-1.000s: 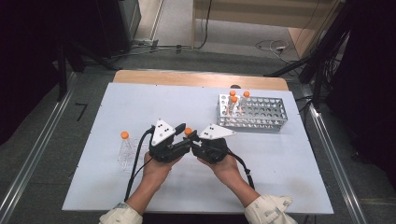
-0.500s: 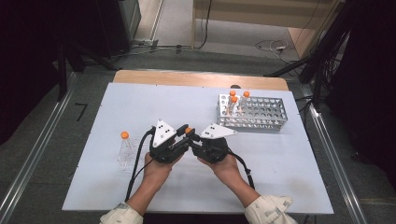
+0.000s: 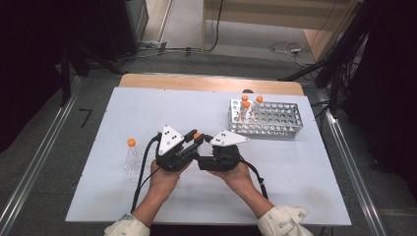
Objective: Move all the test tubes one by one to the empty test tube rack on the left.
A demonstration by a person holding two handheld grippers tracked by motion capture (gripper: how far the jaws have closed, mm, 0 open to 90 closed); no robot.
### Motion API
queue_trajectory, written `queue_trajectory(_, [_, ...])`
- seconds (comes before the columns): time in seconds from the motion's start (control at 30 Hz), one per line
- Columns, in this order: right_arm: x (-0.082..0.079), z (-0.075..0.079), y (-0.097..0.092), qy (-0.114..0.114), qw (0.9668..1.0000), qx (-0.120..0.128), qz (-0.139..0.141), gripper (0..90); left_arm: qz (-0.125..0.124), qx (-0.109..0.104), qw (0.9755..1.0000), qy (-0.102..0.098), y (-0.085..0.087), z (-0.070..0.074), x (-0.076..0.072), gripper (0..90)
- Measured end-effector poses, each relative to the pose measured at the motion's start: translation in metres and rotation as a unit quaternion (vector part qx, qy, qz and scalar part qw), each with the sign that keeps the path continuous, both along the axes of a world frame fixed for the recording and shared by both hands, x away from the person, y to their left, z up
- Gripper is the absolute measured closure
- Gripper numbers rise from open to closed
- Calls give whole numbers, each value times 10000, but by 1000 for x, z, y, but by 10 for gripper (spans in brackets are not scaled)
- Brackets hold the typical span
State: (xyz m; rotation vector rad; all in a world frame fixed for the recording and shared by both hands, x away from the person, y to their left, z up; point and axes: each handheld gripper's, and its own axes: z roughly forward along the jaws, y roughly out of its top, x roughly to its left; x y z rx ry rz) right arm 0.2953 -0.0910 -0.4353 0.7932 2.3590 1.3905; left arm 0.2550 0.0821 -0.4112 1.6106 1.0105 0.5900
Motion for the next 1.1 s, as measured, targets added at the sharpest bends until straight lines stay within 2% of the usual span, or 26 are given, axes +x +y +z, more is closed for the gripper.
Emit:
queue_trajectory(0.07, [2, 0, -1, 36, 10000, 2, -83, 194, 28, -29, 10000, -15, 2, 2, 0, 702])
queue_trajectory(0.2, [4, -1, -2, 107, 9998, -3, -155, 156, 64, -44, 10000, -31, 4, 5, -1, 701])
queue_trajectory(0.57, [7, -3, -7, 118, 9995, 13, -307, 151, 168, -99, 9998, -89, 17, 13, -2, 701])
queue_trajectory(0.8, [8, -3, -10, 119, 9993, 36, -352, 152, 342, -165, 9991, -208, 35, 20, -9, 701])
queue_trajectory(1.1, [10, -4, -10, 153, 9992, 49, -360, 155, 644, -291, 9972, -248, 63, 26, -16, 701])
